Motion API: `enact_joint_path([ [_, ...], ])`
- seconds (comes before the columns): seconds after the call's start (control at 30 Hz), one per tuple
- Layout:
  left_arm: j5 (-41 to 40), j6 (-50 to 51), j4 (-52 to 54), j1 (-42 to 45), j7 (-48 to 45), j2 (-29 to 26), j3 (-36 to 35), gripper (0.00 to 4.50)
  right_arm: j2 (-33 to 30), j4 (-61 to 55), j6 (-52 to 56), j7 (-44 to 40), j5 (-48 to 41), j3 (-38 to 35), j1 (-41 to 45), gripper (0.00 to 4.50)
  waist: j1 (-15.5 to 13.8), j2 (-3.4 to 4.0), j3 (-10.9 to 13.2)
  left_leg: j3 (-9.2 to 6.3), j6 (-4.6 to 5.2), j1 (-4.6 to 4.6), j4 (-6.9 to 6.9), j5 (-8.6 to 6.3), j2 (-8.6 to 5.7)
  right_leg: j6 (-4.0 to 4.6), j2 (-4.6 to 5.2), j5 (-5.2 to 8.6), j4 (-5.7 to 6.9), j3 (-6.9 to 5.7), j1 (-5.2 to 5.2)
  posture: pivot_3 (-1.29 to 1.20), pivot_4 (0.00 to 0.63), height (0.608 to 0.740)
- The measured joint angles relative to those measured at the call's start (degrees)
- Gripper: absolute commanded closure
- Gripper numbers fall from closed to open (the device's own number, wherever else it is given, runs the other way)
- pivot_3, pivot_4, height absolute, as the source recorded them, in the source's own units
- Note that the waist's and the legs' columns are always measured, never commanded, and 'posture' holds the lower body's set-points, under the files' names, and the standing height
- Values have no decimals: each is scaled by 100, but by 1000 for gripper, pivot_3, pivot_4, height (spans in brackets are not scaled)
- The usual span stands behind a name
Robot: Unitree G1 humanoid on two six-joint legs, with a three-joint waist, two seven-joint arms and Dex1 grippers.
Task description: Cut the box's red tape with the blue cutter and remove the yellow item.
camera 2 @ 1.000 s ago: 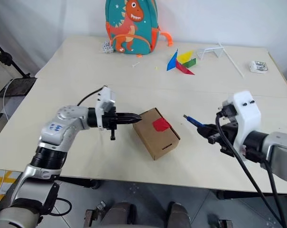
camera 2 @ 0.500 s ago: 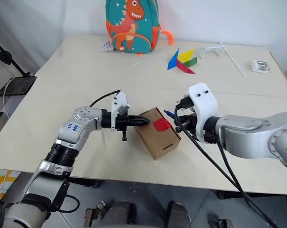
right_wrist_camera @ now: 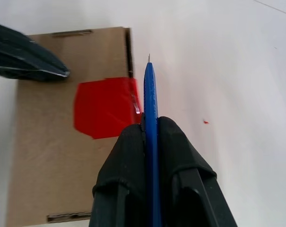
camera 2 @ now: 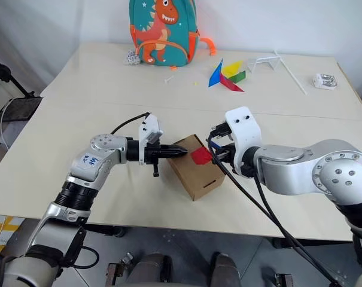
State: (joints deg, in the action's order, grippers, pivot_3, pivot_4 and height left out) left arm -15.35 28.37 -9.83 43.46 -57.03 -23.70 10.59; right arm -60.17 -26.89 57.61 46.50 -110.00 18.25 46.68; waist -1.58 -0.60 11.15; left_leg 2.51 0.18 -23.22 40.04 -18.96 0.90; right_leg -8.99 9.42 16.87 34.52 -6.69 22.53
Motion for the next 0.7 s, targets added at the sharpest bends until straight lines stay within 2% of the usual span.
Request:
enact_joint_path([
  [0.7, 2, 99, 238, -139, 86, -11, 3, 4500, 459, 40, 32, 39, 59, 0, 211, 4365, 7, 1, 0, 1, 0, 1, 0, 0, 0, 0, 0, 0, 4, 1, 2, 0, 150, 740],
])
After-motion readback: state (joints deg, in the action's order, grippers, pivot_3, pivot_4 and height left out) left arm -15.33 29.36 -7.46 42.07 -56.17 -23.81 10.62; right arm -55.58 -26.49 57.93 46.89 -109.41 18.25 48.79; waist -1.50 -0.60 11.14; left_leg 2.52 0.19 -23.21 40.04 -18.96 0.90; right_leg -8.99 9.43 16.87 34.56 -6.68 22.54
